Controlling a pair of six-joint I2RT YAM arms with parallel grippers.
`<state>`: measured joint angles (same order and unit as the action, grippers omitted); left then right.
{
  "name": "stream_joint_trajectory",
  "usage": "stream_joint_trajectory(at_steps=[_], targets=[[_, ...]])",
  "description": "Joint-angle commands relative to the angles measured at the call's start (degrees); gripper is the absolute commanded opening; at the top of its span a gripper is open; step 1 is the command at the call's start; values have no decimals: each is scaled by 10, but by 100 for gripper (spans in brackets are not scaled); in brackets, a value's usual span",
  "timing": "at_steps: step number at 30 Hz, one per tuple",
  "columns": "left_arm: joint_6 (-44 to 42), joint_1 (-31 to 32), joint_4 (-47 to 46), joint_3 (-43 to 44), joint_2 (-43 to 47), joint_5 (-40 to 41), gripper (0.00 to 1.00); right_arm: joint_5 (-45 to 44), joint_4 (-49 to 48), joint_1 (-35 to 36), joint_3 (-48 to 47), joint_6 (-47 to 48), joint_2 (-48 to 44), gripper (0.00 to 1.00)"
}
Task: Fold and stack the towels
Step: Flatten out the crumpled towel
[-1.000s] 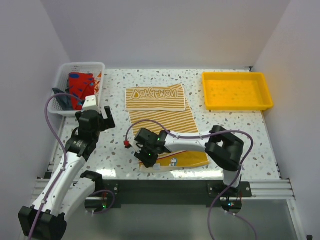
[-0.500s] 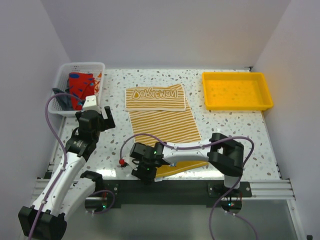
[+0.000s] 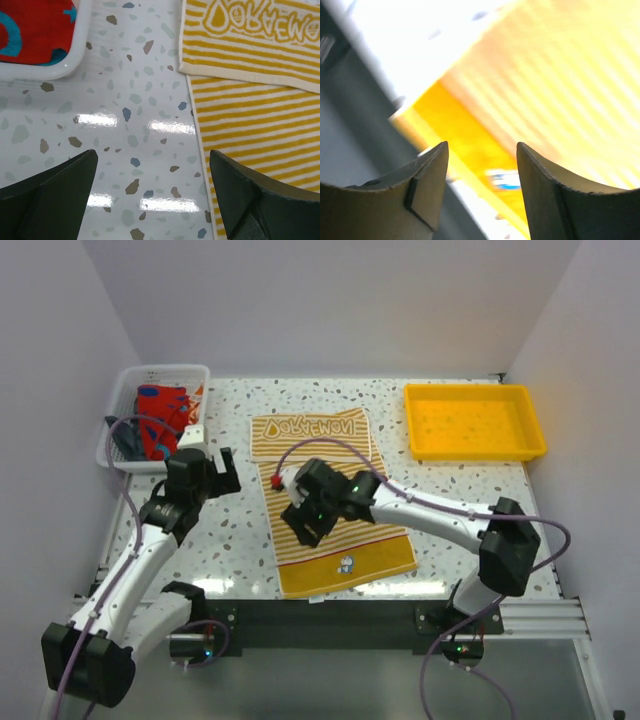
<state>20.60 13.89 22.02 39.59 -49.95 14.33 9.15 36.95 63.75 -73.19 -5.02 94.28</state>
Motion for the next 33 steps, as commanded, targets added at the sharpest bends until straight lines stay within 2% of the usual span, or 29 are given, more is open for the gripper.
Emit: stream_joint_trajectory(at_steps=[1,4,7,10,15,21,24,27,33], targets=[[32,-4,-26,57,-64,-61,100,-91,-7,-117,-20,-43,-49,61],[51,-4,-51,87,-132,-83,99,-109,-34,-236,-29,-89,-48,64],[80,-4,-88,113,-204,-90,97,-93,-83,-302,-27,-151,-34,64],[102,-4,-123,146,-286,-92,93,-39,-151,-376,-16,-204,-14,65],[110,-25,-177,209,-419,-92,88,8,-224,-411,-27,-249,52,66],[121,-61,-204,260,-531,-164,81,32,-263,-427,-48,-267,112,66],[123,-62,-210,268,-562,-183,79,40,-270,-427,-63,-264,131,65],[129,-62,-211,264,-581,-206,69,44,-282,-427,-65,-270,151,66],[139,-62,-242,240,-591,-222,64,47,-296,-432,-67,-279,178,66]])
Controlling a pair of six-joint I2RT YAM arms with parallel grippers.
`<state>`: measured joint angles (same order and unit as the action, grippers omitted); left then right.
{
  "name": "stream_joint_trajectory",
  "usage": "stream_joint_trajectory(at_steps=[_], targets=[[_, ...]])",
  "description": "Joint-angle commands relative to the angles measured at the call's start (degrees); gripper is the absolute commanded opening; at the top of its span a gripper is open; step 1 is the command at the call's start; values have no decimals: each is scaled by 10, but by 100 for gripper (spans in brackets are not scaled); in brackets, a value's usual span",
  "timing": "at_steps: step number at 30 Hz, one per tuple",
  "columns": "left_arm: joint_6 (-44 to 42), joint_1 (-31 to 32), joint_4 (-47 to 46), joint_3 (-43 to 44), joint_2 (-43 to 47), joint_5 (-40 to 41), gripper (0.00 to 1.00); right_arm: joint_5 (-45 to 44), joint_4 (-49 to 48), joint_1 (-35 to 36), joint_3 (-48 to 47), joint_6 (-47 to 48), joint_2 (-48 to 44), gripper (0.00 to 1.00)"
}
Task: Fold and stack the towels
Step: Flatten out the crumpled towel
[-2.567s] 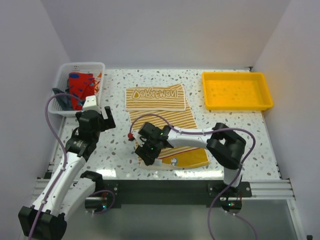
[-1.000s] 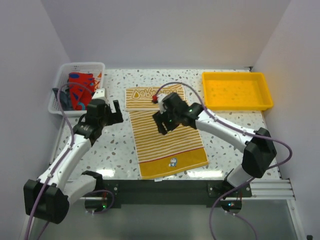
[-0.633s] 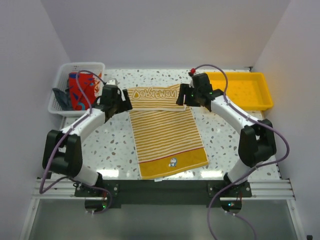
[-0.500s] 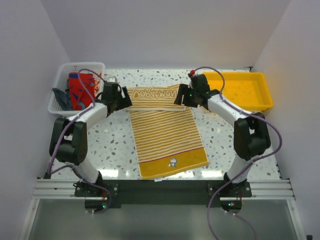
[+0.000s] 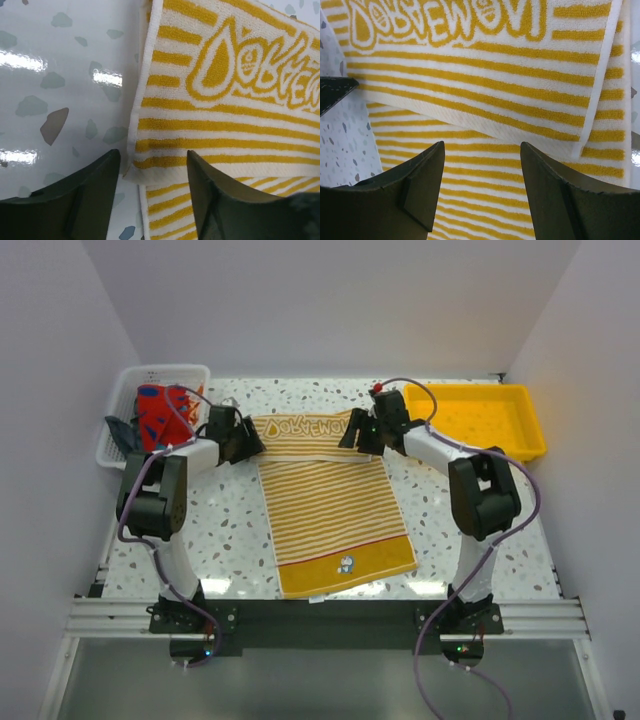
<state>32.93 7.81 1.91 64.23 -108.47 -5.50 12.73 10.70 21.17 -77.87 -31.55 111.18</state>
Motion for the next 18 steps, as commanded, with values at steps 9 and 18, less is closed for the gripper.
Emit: stream_joint_trajectory(at_steps=[9,18], targets=[[16,-1,-44,-8,11,-44,38,-15,-41,-9,-21,-28,26,65],[12,-1,-32,-2,36,-50,26,-125,-17,-13,-11,-90,26,62]])
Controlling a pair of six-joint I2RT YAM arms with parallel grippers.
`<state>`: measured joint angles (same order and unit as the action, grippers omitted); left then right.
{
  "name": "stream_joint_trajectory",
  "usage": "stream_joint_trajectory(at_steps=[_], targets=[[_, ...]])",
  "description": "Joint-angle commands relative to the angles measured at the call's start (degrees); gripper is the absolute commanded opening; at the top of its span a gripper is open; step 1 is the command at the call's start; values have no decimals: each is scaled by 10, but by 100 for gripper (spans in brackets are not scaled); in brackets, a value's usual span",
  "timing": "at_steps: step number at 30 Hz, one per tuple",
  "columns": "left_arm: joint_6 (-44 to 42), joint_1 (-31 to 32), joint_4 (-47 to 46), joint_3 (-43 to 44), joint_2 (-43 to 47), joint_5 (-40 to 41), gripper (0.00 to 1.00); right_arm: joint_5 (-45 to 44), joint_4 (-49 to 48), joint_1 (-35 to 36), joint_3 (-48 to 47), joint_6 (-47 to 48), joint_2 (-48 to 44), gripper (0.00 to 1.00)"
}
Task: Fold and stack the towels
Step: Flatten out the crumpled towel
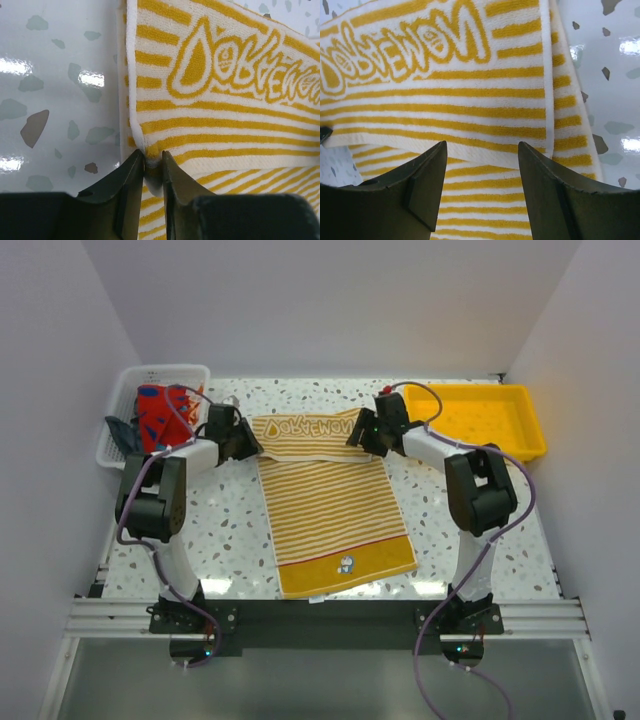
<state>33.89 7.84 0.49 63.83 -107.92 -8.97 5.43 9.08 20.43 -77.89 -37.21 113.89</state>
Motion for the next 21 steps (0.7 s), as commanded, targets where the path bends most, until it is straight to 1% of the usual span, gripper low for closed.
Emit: stream_joint_trajectory(at_steps=[1,2,4,6,7,8,9,12,14,17,18,21], targets=[[3,-1,-18,2,32,-17,24,-53,3,-6,-9,-43,-1,61],[2,-1,-17,3,32,-21,22,-75,4,-5,-4,-47,-3,61],[2,-1,-15,3,34,-23,20,-91,2,-6,12,-57,-9,59],[1,-1,-14,4,37,-25,14,-110,3,-6,19,-61,-18,58],[0,-1,-14,4,38,-25,13,-116,4,-7,27,-65,-20,58],[-1,-1,-12,5,39,-25,10,-118,4,-7,31,-66,-23,57],[-1,-1,-11,5,39,-25,6,-118,1,-7,36,-70,-22,56],[-1,-1,-8,5,39,-25,1,-110,-3,-7,40,-76,-17,53],[-2,-1,-8,5,40,-25,0,-108,-4,-7,42,-80,-15,52],[-3,-1,-8,5,41,-27,0,-99,-13,-7,45,-82,-9,45],[-3,-1,-7,5,40,-26,0,-97,-15,-7,44,-83,-8,41],[-4,-1,-7,5,41,-26,0,-88,-18,-7,42,-82,-9,37]])
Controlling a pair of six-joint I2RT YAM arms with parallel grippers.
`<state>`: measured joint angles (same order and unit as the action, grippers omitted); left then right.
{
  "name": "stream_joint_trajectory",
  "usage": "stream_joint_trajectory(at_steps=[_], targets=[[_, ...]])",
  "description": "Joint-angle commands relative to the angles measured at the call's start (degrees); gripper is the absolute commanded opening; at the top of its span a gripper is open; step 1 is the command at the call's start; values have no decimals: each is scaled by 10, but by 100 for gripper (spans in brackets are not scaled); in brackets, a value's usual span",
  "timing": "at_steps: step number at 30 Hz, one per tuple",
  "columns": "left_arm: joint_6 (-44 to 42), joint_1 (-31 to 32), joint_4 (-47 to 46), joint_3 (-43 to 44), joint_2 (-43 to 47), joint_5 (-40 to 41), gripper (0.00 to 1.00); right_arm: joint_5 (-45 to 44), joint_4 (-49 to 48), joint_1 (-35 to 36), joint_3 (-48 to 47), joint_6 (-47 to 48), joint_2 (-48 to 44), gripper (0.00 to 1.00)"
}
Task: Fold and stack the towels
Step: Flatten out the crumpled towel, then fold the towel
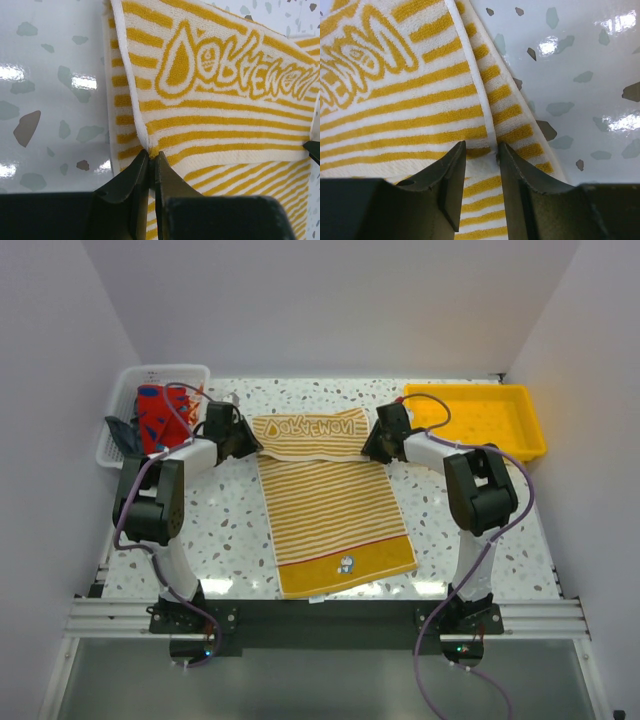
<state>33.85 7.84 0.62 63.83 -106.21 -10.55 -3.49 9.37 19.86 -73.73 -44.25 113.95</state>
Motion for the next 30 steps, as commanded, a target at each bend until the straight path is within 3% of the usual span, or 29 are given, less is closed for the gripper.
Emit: stream_joint_trajectory(at_steps=[1,5,7,8,10,15,21,26,30], targets=[[-4,-1,-8,5,24,-11,0,3,-22,-2,0,-9,-11,36],[-4,-1,-8,6,22,-12,0,9,-27,-2,-4,-1,-16,27],[-4,-1,-8,6,21,-12,0,11,-27,-1,-10,2,-17,17],[-4,-1,-7,7,22,-13,0,8,-24,-2,-11,4,-17,7],[-4,-1,-7,12,21,-13,0,3,-17,-2,-21,11,-19,0],[-9,-1,59,46,32,-12,0,-11,34,-4,-67,51,-44,0],[5,0,154,50,115,-17,0,-21,113,-8,-83,102,-114,0],[20,18,198,-27,245,-25,0,1,152,-8,-28,119,-224,0],[35,49,218,-124,332,-49,0,6,179,-7,70,132,-325,0]])
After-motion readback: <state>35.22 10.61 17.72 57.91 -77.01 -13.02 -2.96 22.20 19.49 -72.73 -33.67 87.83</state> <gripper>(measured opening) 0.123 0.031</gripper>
